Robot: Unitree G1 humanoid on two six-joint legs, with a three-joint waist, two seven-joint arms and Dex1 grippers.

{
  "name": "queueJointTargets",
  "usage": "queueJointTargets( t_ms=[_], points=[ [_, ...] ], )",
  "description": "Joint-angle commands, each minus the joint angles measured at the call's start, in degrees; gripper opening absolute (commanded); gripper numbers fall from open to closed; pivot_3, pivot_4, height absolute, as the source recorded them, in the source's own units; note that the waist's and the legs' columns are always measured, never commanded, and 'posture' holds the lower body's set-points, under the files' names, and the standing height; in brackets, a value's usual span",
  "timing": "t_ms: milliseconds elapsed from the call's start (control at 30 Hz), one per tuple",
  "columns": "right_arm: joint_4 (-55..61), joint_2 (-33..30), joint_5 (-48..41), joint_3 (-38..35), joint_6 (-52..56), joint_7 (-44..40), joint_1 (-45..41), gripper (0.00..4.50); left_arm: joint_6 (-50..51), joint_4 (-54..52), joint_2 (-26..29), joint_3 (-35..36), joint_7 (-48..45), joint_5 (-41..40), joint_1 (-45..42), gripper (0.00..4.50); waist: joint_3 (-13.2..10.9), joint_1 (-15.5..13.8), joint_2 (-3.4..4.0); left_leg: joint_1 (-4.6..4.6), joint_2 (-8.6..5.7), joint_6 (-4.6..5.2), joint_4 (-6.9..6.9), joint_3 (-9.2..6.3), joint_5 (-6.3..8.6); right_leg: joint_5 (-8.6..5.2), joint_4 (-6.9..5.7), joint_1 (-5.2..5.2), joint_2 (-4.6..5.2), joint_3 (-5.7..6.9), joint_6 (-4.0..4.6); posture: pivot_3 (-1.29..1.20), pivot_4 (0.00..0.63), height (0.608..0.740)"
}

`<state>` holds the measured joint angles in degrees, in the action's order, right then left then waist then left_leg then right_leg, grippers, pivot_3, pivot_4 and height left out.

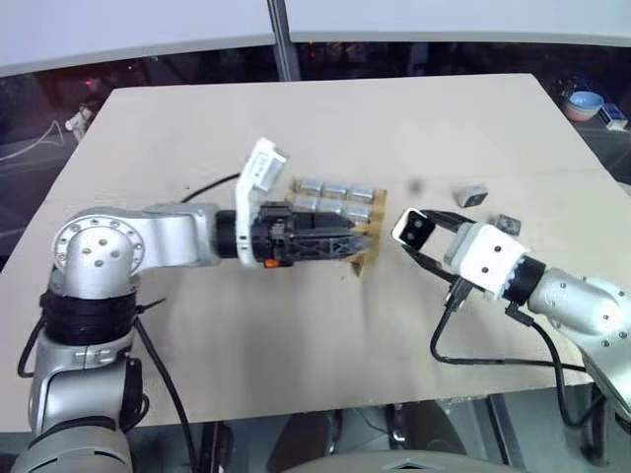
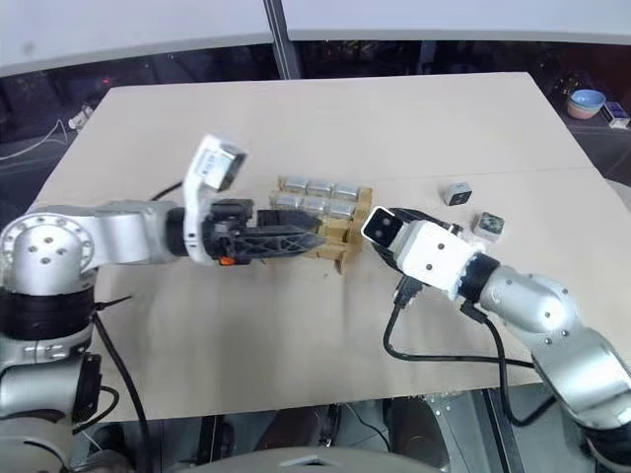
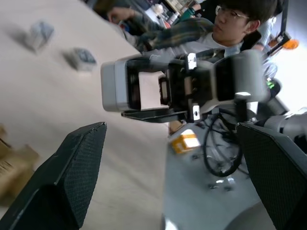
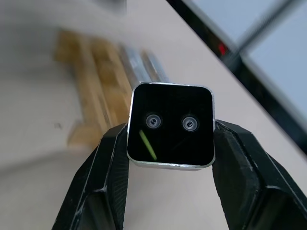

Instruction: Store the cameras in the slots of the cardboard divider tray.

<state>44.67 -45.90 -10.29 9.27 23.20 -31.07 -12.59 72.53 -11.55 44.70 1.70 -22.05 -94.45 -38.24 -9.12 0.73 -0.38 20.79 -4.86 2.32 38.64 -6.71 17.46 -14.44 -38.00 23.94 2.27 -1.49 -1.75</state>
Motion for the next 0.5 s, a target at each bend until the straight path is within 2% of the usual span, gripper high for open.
queueJointTargets(
  t_ms=[33,133,367,500],
  points=[
    [-0.1,0.4,1.1,0.6,-5.5,-4.2,-3.0,1.90,-0.2,0.9,0.2,0.4,4.5,-5.2,-1.9,4.50,0.0,-0.1,0.00,0.04,0.00,0.00,0.00,0.01,0.00,0.00,0.01,0.04,0.01,-0.01,0.00,0.00,0.150,0.740],
    [-0.3,1.5,1.4,1.3,-6.2,-5.8,-5.2,1.90,-0.5,3.2,0.0,0.2,6.9,-6.3,-3.2,4.50,0.0,-0.1,0.00,0.08,-0.01,-0.01,0.00,0.01,0.00,0.00,0.00,0.08,0.01,-0.01,0.01,0.00,0.150,0.740],
    [0.4,4.2,3.2,3.9,-5.9,-7.9,-9.4,1.90,0.5,2.3,-1.0,-0.9,6.0,-4.6,-3.2,4.50,0.0,-0.1,0.00,0.07,-0.02,-0.01,0.00,0.01,-0.01,0.00,-0.01,0.09,0.01,-0.02,0.01,0.00,0.150,0.740],
    [-0.4,5.4,4.3,4.7,-6.8,-9.0,-10.9,1.90,0.1,3.5,-2.1,-1.1,6.4,-3.2,-4.1,3.36,0.0,-0.2,0.00,0.07,-0.04,-0.01,0.02,0.01,-0.01,0.00,-0.01,0.09,0.02,-0.02,0.01,0.00,0.150,0.740]
  ],
)
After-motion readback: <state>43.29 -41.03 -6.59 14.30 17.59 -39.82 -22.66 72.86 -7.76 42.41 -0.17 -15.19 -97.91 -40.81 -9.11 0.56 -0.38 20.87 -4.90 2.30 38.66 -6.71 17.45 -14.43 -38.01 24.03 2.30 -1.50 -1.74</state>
